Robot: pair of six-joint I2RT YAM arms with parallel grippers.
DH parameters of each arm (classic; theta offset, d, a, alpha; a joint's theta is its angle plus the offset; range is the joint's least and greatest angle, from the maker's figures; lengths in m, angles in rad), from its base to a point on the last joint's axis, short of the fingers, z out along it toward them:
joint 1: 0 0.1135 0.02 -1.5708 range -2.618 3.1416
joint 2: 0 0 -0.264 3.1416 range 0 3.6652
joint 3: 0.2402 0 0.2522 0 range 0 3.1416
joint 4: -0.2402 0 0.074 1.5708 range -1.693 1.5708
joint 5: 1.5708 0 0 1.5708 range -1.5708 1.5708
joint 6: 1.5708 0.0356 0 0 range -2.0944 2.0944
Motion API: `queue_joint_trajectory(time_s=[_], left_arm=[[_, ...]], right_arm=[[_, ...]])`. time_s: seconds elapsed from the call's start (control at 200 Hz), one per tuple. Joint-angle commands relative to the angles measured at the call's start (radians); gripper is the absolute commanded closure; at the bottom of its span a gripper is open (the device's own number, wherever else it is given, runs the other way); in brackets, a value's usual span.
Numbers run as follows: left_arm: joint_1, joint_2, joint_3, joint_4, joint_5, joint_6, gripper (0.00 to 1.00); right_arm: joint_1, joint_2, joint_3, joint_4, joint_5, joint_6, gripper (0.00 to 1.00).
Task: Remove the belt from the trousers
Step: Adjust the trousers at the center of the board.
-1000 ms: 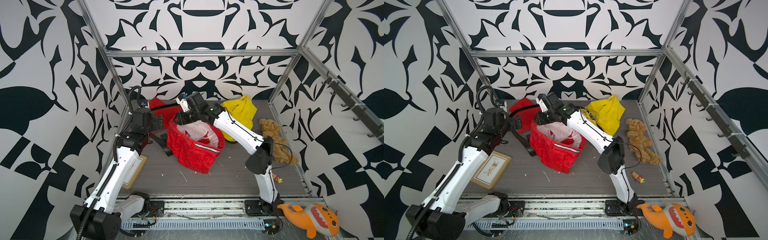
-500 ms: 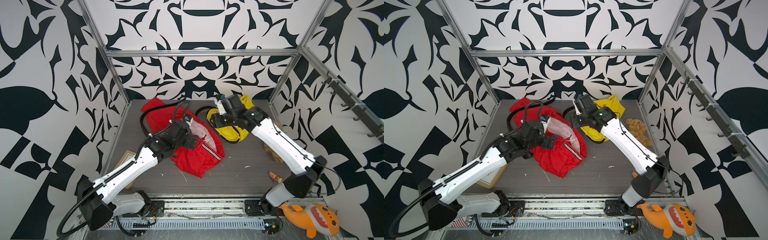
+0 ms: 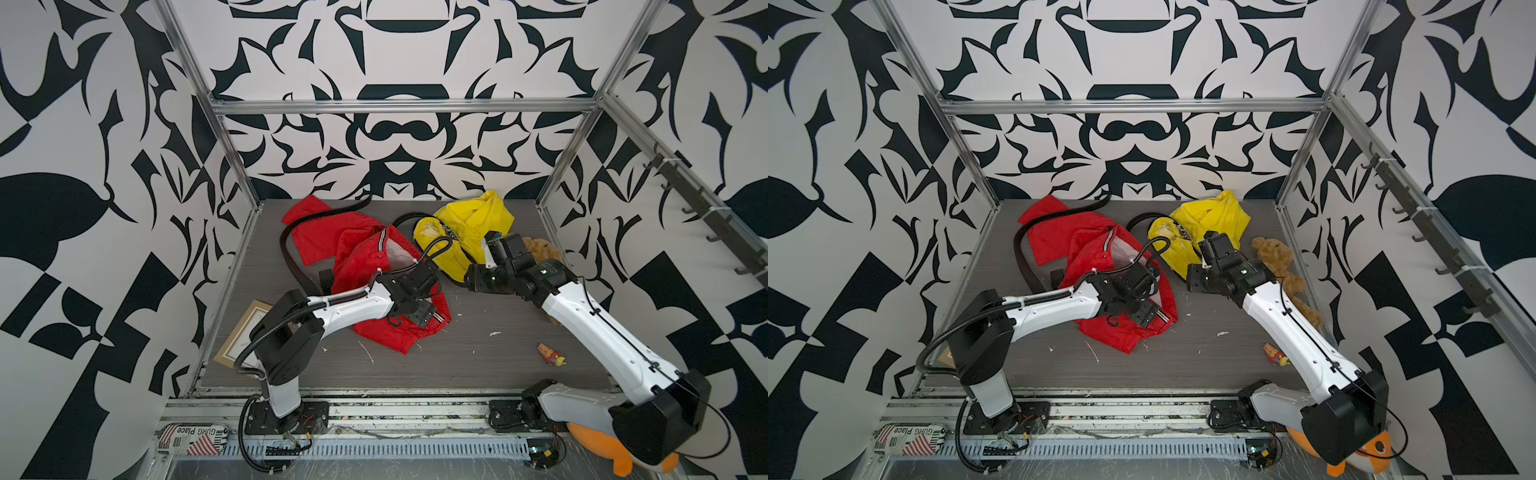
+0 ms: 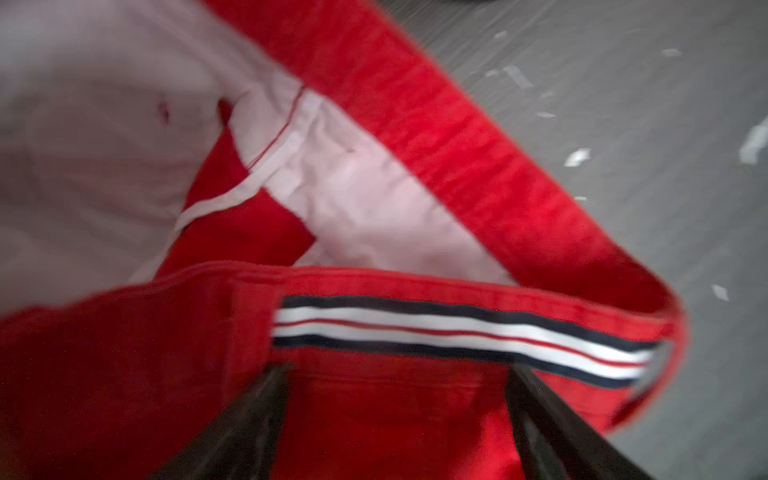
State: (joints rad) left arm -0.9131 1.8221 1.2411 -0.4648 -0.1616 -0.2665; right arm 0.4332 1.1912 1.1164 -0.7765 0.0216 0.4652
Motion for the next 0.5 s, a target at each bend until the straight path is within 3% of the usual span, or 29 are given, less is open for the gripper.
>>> queue_joint_trajectory(time_s=[0.0,0.14,0.495], left_arm=[[0.109,0.035,-0.009,0.001,0.024,-0.06,0.2],[0.212,0.075,0.017,-0.008,0.017,-0.05,0.23],[0.359,0.116,0.04,-0.014,0.04,-0.027,0.24]], right_arm=[[-0.004,-0.018,-0.019,0.063,-0.016,0.023,0.38],[-0.004,0.006,-0.032,0.089,-0.031,0.024,0.38],[-0.005,0.063,-0.043,0.144,-0.051,0.023,0.37]])
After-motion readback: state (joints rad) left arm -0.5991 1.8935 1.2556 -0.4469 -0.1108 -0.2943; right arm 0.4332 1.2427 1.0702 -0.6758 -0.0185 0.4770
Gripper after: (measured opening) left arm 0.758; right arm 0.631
